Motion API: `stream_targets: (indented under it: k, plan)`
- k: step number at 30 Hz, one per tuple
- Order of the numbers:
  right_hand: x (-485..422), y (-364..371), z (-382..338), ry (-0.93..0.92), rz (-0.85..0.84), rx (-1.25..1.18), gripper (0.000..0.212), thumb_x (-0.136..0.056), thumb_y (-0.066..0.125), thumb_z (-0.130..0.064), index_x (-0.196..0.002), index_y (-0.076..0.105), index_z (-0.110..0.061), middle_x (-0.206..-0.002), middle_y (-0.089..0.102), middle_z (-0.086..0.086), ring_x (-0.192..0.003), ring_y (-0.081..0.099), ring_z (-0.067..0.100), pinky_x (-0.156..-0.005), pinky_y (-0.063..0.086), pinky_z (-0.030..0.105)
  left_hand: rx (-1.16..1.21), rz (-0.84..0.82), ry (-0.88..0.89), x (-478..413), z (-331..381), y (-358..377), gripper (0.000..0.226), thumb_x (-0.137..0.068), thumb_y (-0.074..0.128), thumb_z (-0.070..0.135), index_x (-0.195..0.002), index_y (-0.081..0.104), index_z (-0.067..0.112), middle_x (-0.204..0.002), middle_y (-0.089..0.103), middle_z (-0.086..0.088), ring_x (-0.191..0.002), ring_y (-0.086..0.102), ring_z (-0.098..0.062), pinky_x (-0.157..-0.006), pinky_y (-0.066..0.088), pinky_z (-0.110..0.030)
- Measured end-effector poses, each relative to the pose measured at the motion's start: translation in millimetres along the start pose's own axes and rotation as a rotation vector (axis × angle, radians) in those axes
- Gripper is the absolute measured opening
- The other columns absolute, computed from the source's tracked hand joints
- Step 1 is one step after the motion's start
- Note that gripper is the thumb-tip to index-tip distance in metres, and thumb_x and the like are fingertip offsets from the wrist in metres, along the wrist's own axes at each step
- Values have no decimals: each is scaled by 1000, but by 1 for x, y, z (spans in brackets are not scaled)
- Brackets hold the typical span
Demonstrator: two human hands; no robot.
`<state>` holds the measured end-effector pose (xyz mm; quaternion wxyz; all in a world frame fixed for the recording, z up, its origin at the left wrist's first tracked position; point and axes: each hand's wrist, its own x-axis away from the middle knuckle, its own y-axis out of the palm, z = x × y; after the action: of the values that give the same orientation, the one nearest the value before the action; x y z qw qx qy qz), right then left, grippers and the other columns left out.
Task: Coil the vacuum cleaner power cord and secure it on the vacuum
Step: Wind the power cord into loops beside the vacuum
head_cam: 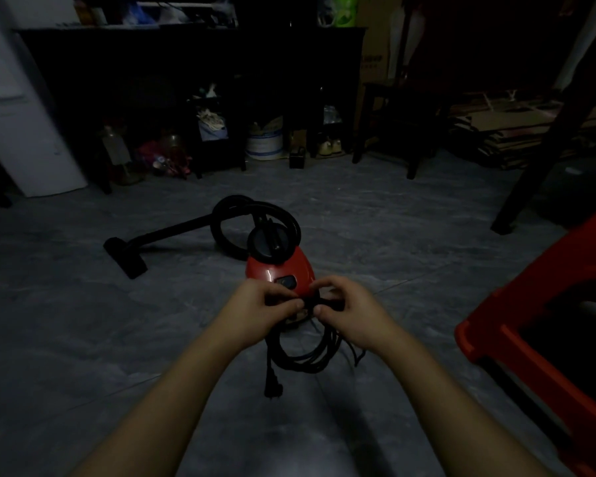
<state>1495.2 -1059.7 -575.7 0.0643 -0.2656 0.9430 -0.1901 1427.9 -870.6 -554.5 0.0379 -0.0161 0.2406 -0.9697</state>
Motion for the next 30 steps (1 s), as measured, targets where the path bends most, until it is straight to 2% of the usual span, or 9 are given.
stream_targets:
  k: [2,5,9,12,14,18,24,27,30]
  plan:
    - [-4,-1,2,-7,42,-66,23,-86,72,-11,-105,68,-23,-95,73,1,-93,70,11,-85,58,29,10,63,11,-1,1,1,13,-88,73,17,-99,79,17,-83,78,1,-77,74,-8,-70,58,-24]
    - [-7,-6,4,-12,115,-136,8,-92,67,-18,-96,73,-20,-93,75,3,-90,71,14,-83,57,30,76,172,33,-2,1,1,11,-88,72,18,-97,79,20,-84,77,1,-78,74,-11,-72,61,-29]
    - [-9,-12,11,27,163,-49,23,-101,50,-14,-101,73,-16,-95,74,-1,-91,69,10,-86,55,28,178,335,56,-6,-1,-7,14,-88,73,17,-100,78,12,-88,78,-4,-77,73,-12,-68,56,-18]
    - [-11,-10,14,77,140,16,24,-96,52,-2,-109,70,-10,-99,71,-6,-92,66,2,-86,50,19,320,431,30,-8,-1,-10,11,-88,72,16,-97,78,15,-89,78,-5,-81,73,-12,-69,54,-15]
    - [-12,-8,17,98,149,71,23,-93,58,-2,-111,71,-8,-105,72,-2,-96,66,6,-86,51,16,363,466,22,-9,-2,-9,8,-87,73,18,-93,78,20,-88,78,-4,-82,73,-15,-75,56,-21]
    - [-12,-7,16,107,234,44,15,-89,66,-7,-98,76,-15,-93,76,-3,-91,71,11,-90,57,35,454,478,-27,-10,-3,-8,10,-87,73,22,-94,79,18,-86,78,-5,-79,72,-22,-84,59,-42]
    - [-7,-4,-8,179,281,-308,14,-91,64,-2,-98,74,-9,-87,75,8,-83,72,21,-84,60,38,490,567,-34,-8,0,-2,10,-88,72,24,-95,78,21,-86,78,-5,-87,73,-30,-89,57,-52]
    - [-3,-6,-15,199,252,-395,15,-92,63,-2,-98,74,-8,-82,75,6,-73,71,14,-75,60,30,453,590,-26,-7,1,0,11,-89,72,24,-98,77,23,-89,78,-3,-89,74,-27,-89,58,-48]
    - [0,-8,-17,190,252,-408,18,-93,61,-2,-103,75,-6,-84,75,7,-72,70,12,-69,58,25,414,614,12,-4,3,6,18,-90,70,20,-106,76,14,-94,77,-1,-90,73,-14,-88,59,-34]
